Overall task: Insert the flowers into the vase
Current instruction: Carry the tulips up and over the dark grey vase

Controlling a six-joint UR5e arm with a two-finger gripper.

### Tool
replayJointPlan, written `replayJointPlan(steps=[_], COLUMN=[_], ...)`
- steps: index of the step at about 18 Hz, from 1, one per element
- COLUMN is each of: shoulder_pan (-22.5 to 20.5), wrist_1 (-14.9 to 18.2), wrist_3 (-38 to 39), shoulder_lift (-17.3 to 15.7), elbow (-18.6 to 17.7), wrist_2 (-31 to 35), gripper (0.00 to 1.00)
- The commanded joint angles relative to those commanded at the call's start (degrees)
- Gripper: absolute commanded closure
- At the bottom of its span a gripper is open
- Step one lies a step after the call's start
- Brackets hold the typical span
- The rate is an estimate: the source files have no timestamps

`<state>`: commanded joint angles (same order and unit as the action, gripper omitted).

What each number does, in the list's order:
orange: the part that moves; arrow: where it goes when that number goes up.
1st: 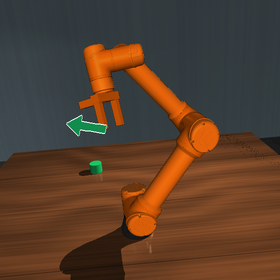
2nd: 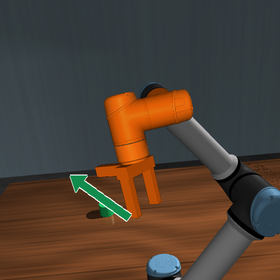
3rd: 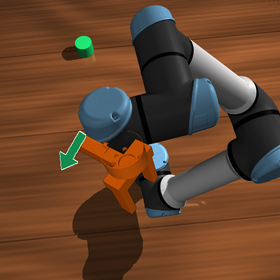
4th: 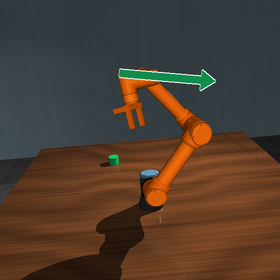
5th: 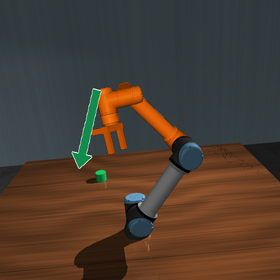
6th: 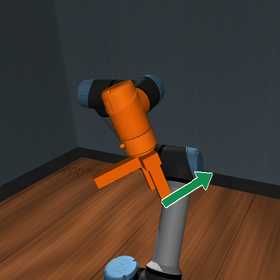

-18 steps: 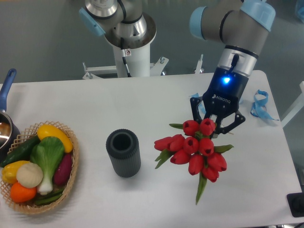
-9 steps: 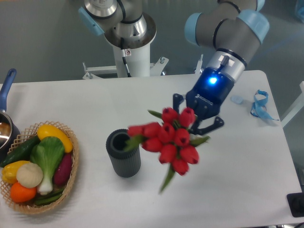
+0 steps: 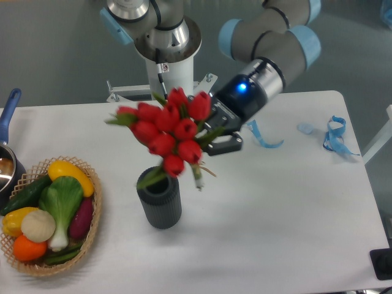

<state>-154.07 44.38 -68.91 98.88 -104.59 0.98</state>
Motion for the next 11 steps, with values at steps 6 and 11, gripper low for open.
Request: replayJointPlan(steps=[6, 11], shoulder_pan=[2.2, 2.64], wrist_1=[0.0, 0.26], wrist_3=[-0.7, -0.61], shoulder_lift=[-0.8, -0.01], elbow=[-2.28, -2.55], wrist_2=[-0.18, 0.25], gripper=[0.79, 0.78])
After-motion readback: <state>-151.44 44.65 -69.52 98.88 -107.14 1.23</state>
